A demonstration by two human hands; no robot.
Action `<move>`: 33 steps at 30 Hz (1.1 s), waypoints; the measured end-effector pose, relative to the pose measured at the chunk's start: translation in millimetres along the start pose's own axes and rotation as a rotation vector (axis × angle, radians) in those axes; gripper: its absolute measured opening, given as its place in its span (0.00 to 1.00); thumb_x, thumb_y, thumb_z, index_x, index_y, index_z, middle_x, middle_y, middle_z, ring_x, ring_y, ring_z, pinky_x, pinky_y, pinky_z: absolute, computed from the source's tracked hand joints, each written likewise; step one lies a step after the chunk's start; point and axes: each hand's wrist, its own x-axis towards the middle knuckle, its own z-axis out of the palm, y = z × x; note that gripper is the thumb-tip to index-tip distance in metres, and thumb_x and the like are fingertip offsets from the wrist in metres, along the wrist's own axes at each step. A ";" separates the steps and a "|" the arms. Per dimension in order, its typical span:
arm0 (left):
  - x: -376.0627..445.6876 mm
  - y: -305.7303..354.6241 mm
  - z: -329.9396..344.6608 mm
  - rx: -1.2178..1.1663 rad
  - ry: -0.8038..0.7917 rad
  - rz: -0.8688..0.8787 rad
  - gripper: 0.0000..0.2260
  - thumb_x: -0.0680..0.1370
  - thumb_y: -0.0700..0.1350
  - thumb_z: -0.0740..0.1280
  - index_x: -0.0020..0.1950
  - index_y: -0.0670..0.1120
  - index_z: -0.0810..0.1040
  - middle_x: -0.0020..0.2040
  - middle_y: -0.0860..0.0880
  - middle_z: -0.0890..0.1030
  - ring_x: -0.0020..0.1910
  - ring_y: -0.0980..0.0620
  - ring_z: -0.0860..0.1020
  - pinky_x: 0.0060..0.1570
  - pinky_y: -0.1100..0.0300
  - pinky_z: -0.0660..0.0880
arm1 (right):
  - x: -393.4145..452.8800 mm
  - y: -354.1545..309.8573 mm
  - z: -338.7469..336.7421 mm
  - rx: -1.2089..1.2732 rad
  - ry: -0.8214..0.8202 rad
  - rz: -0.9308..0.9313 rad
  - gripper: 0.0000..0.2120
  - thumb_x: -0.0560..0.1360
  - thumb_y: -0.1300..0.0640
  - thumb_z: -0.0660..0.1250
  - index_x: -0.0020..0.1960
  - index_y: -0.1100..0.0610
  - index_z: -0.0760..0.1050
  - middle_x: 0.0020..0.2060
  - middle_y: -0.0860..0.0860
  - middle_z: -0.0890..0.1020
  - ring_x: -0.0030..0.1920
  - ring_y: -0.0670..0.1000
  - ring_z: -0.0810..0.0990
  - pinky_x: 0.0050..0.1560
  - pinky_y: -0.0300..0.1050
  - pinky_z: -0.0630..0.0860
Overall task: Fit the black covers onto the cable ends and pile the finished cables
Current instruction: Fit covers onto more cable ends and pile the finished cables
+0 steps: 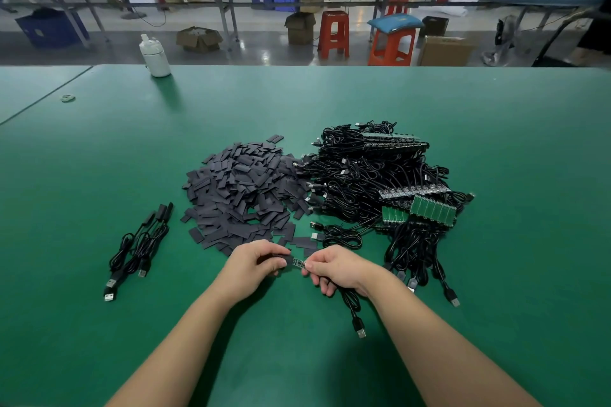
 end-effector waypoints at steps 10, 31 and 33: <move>8.4 7.7 -12.8 0.288 -0.115 0.114 0.09 0.75 0.49 0.73 0.56 0.54 0.84 0.49 0.59 0.80 0.48 0.63 0.77 0.52 0.70 0.72 | 1.9 -0.3 -0.2 0.003 -0.004 0.027 0.10 0.83 0.56 0.62 0.48 0.57 0.80 0.29 0.47 0.80 0.30 0.46 0.79 0.31 0.38 0.76; 9.5 13.7 0.2 0.516 -0.128 0.278 0.14 0.79 0.52 0.68 0.62 0.48 0.81 0.53 0.52 0.82 0.52 0.54 0.78 0.55 0.63 0.72 | 0.4 -0.5 3.2 0.056 0.025 0.029 0.10 0.83 0.57 0.62 0.49 0.60 0.79 0.32 0.50 0.82 0.30 0.47 0.79 0.30 0.38 0.76; 8.8 14.3 5.1 0.502 -0.128 0.290 0.13 0.79 0.51 0.68 0.61 0.49 0.82 0.53 0.52 0.82 0.52 0.54 0.78 0.55 0.63 0.72 | 0.3 -1.1 3.9 0.054 0.020 0.028 0.09 0.83 0.58 0.62 0.49 0.60 0.79 0.33 0.50 0.83 0.30 0.47 0.80 0.30 0.38 0.76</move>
